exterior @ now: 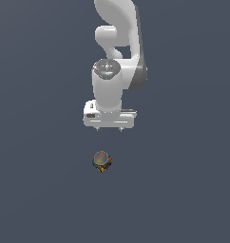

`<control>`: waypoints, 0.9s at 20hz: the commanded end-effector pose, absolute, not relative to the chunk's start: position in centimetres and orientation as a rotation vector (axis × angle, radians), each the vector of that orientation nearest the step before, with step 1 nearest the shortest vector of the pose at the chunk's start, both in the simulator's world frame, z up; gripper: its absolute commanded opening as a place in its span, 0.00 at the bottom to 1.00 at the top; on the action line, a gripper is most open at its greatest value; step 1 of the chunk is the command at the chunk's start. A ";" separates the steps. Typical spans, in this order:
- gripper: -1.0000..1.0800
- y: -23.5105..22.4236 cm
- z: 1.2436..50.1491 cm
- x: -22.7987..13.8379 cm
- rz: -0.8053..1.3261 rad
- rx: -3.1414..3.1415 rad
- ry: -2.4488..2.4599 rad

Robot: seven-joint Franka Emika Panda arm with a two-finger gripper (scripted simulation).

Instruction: Pick up the object and move it to a goal position.

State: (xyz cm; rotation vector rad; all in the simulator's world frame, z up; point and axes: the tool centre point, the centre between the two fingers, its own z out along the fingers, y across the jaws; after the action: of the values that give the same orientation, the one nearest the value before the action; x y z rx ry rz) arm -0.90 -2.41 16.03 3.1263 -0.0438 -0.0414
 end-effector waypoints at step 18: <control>0.96 -0.1 16.4 -0.4 -0.035 3.150 -0.044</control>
State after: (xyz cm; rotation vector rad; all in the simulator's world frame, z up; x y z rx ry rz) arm -0.61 -0.02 16.45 3.1500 -0.0230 -0.0354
